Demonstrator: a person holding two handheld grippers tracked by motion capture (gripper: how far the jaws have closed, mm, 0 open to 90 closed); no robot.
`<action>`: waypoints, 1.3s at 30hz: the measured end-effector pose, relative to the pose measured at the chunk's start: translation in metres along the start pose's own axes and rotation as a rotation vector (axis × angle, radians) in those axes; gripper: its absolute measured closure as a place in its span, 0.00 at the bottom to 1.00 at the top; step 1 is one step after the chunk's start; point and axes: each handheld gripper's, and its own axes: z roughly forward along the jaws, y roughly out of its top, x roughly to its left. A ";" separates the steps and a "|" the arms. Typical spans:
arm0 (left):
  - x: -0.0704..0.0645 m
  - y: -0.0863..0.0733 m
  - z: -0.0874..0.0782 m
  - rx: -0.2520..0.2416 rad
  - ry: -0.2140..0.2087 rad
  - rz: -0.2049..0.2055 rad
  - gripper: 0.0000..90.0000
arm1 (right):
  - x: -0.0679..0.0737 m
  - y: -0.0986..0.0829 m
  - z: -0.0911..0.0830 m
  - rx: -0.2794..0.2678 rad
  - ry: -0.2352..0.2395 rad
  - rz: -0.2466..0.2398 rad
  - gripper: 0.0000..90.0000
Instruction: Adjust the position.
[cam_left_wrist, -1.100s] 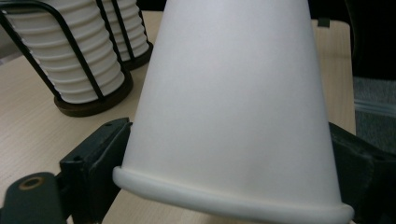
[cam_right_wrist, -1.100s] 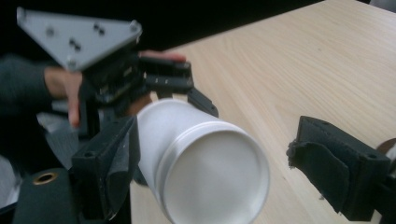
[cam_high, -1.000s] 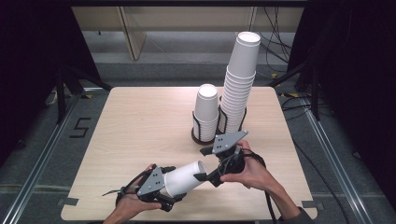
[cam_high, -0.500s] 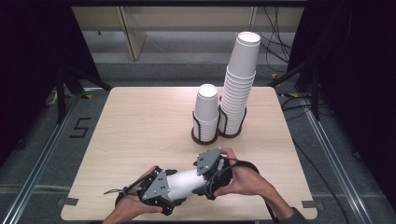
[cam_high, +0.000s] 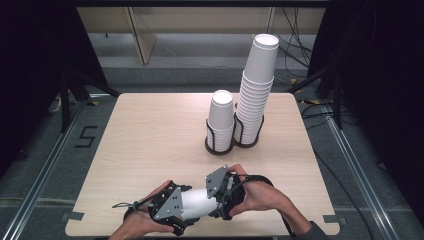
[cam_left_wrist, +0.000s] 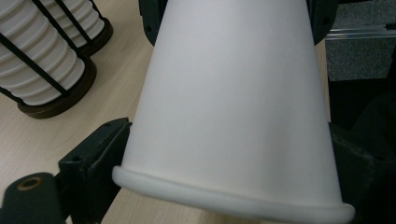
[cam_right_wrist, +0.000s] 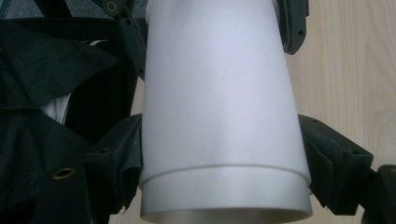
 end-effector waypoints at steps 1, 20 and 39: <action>0.000 0.000 0.000 0.000 0.000 0.000 0.11 | 0.000 0.000 0.000 -0.001 0.002 0.000 0.25; 0.007 -0.008 -0.013 -0.412 -0.015 -0.168 0.05 | -0.013 -0.023 -0.023 -0.276 0.140 0.094 0.26; 0.010 -0.003 -0.015 -0.307 -0.016 -0.139 0.11 | -0.012 -0.024 -0.014 -0.219 0.112 0.126 0.19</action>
